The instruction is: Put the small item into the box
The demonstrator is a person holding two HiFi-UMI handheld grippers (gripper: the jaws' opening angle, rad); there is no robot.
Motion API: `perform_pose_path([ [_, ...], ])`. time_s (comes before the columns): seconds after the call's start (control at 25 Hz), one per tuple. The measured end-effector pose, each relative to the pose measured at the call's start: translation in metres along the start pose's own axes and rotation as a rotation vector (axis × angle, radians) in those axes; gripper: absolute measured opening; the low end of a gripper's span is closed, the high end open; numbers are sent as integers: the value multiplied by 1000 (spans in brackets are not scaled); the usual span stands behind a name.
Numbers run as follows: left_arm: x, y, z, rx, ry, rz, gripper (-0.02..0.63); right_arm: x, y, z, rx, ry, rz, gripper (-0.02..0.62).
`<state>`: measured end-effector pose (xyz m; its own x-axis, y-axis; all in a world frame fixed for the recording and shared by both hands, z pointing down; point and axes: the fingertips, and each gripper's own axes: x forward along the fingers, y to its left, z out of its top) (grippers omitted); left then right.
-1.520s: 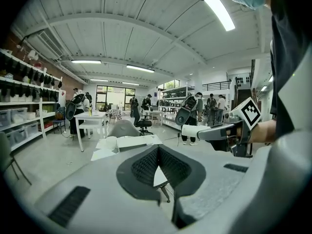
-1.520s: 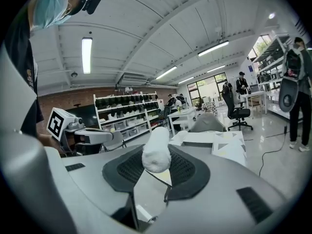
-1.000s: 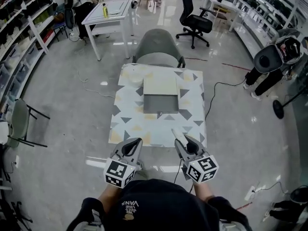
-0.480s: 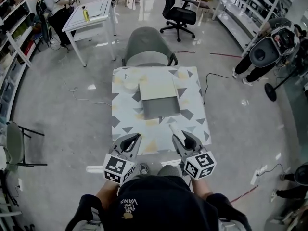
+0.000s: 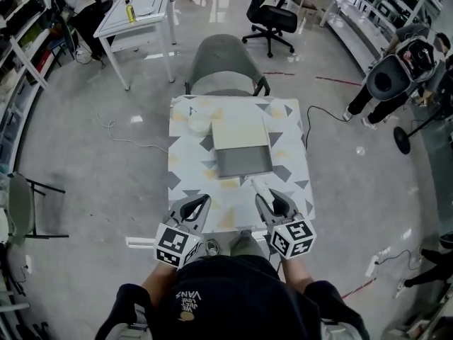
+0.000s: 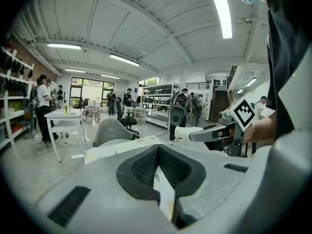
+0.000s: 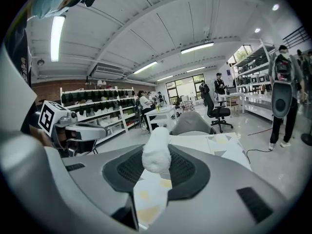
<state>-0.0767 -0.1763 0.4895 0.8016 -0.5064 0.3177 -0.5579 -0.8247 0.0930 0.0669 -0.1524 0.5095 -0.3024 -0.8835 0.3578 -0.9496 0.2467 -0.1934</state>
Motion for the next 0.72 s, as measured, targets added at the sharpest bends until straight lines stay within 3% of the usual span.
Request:
perform_pose_path([
  [0.72,78,37,17,-71,-4,126,6,104,-75,-12,-72,174,138,124],
])
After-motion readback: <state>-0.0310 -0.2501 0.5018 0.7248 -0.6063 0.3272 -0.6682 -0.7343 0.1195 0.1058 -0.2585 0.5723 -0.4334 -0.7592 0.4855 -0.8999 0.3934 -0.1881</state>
